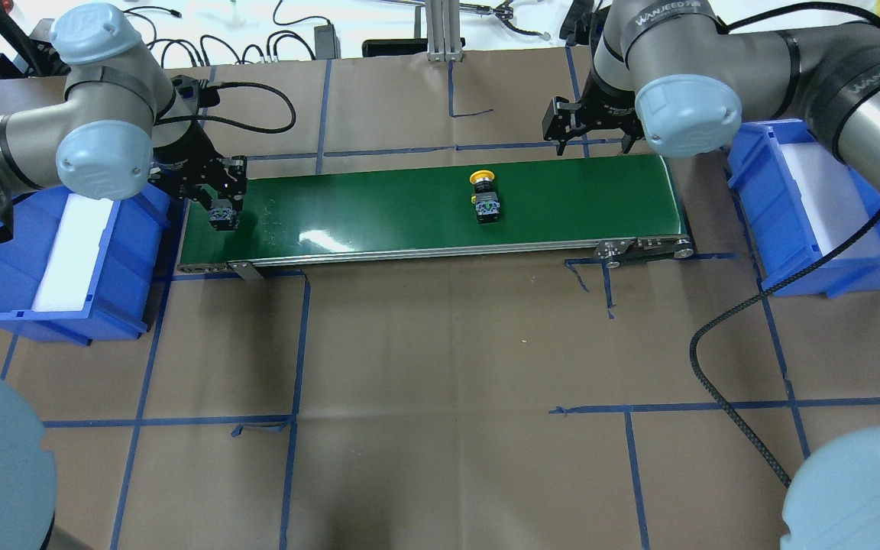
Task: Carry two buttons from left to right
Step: 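Place the red button with left gripper while right descends to yellow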
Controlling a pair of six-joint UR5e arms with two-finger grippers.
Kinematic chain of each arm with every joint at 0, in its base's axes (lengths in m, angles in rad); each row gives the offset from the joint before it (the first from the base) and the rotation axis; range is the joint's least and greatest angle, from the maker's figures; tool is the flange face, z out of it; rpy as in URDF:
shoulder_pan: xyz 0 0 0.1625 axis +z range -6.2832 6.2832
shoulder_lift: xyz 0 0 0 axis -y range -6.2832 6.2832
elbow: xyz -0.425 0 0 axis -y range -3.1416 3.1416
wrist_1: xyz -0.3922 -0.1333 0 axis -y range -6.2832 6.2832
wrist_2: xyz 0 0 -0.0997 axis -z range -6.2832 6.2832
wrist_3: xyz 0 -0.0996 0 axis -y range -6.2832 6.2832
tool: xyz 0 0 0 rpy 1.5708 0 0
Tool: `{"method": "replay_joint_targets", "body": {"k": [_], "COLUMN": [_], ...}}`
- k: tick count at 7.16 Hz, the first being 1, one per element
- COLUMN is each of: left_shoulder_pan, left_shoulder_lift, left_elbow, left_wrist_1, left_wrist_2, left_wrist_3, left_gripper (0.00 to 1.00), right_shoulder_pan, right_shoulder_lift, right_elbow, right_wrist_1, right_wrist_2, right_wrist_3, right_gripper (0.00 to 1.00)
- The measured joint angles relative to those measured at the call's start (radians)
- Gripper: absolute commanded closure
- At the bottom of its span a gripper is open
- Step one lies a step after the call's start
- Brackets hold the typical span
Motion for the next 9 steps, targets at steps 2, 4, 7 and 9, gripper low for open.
{"method": "replay_joint_targets", "body": {"k": [2, 4, 7, 9], "left_shoulder_pan": [0.0, 0.001, 0.0, -0.003], "left_shoulder_lift": [-0.005, -0.004, 0.029, 0.077], "left_elbow": [-0.007, 0.001, 0.024, 0.025], "left_wrist_1": [0.021, 0.025, 0.012, -0.045], "left_wrist_2": [-0.002, -0.002, -0.002, -0.005], "left_wrist_3": [-0.001, -0.006, -0.006, -0.008], "left_gripper": [0.01, 0.01, 0.01, 0.01], "right_shoulder_pan": [0.0, 0.0, 0.008, 0.015], "right_shoulder_lift": [0.027, 0.039, 0.039, 0.036], "right_elbow": [0.0, 0.0, 0.02, 0.05], "right_wrist_1": [0.0, -0.004, -0.084, -0.099], "right_wrist_2": [-0.002, 0.0, 0.039, 0.068], "right_wrist_3": [0.005, 0.038, 0.072, 0.095], "right_gripper": [0.0, 0.0, 0.01, 0.01]}}
